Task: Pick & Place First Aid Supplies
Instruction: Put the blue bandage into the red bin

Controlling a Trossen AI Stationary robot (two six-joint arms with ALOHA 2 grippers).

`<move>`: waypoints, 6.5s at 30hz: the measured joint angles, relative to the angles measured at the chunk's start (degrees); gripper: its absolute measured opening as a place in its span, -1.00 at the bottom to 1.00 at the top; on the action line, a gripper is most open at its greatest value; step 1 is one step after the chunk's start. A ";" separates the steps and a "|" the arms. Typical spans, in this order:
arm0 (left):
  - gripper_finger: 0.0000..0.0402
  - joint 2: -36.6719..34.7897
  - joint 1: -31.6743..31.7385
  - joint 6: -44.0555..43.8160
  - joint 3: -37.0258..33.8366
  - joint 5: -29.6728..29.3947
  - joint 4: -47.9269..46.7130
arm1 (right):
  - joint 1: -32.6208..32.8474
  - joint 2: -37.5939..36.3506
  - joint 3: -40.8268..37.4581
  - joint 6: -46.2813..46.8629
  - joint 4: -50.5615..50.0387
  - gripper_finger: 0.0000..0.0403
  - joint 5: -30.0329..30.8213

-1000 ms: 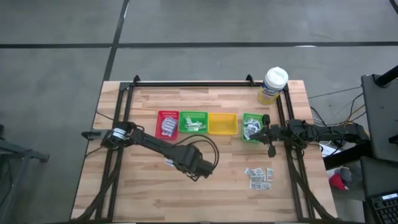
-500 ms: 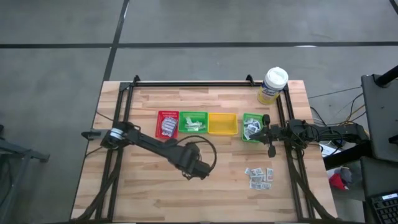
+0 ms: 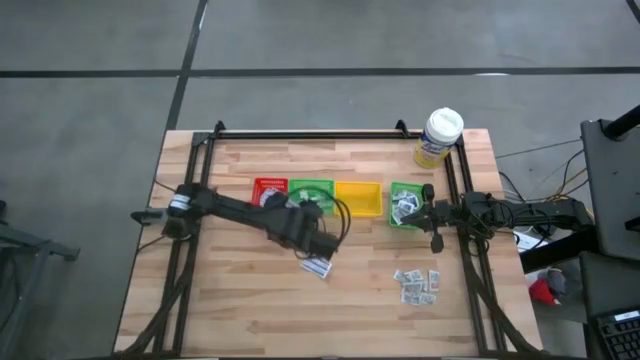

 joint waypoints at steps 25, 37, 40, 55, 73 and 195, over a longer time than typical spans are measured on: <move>-1.00 -15.50 11.73 -20.50 -17.42 -5.51 1.67 | 0.02 -0.02 0.01 0.10 -0.01 -0.96 0.00; -1.00 -22.73 13.93 -27.80 -33.28 2.58 16.99 | 0.00 -0.02 0.01 0.09 0.01 -0.96 0.00; -1.00 -22.74 15.08 -27.55 -36.27 3.64 22.15 | 0.00 -0.03 0.01 0.01 0.01 -0.96 0.00; -1.00 -22.70 18.73 -22.71 -42.78 7.41 36.16 | 0.02 -0.04 -0.01 0.12 0.01 -0.96 0.01; -1.00 -22.60 19.00 -14.25 -43.10 7.82 37.34 | 0.00 -0.04 -0.01 0.10 0.01 -0.96 0.01; -0.36 2.47 -2.85 -15.13 -19.49 23.06 50.06 | 0.02 -0.02 0.00 0.00 0.01 -0.96 -0.01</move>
